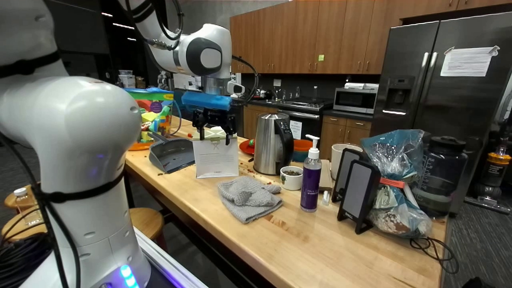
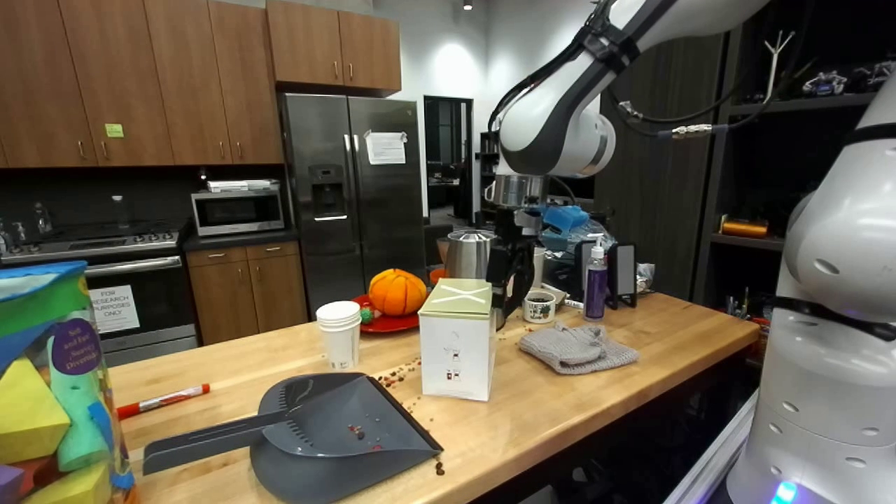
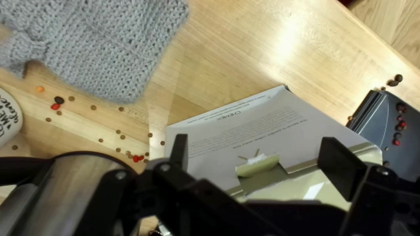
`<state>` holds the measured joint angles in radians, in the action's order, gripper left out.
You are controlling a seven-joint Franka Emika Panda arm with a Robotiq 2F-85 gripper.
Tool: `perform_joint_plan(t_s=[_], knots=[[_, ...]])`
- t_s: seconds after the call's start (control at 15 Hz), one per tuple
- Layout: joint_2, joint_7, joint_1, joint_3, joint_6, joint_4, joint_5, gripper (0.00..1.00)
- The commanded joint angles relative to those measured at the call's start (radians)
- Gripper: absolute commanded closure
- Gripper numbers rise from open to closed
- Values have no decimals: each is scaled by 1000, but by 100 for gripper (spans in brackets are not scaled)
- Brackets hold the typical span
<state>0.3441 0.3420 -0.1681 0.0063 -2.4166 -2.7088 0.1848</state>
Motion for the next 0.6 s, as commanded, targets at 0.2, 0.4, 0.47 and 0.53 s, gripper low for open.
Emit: perform_joint_plan(t_s=[0.2, 0.4, 0.47, 0.53], knots=[[188, -208, 8, 113, 94, -57, -171, 0], [234, -248, -19, 152, 158, -52, -199, 0], [240, -255, -26, 165, 159, -50, -206, 0], [243, -256, -36, 177, 159, -49, -212, 0]])
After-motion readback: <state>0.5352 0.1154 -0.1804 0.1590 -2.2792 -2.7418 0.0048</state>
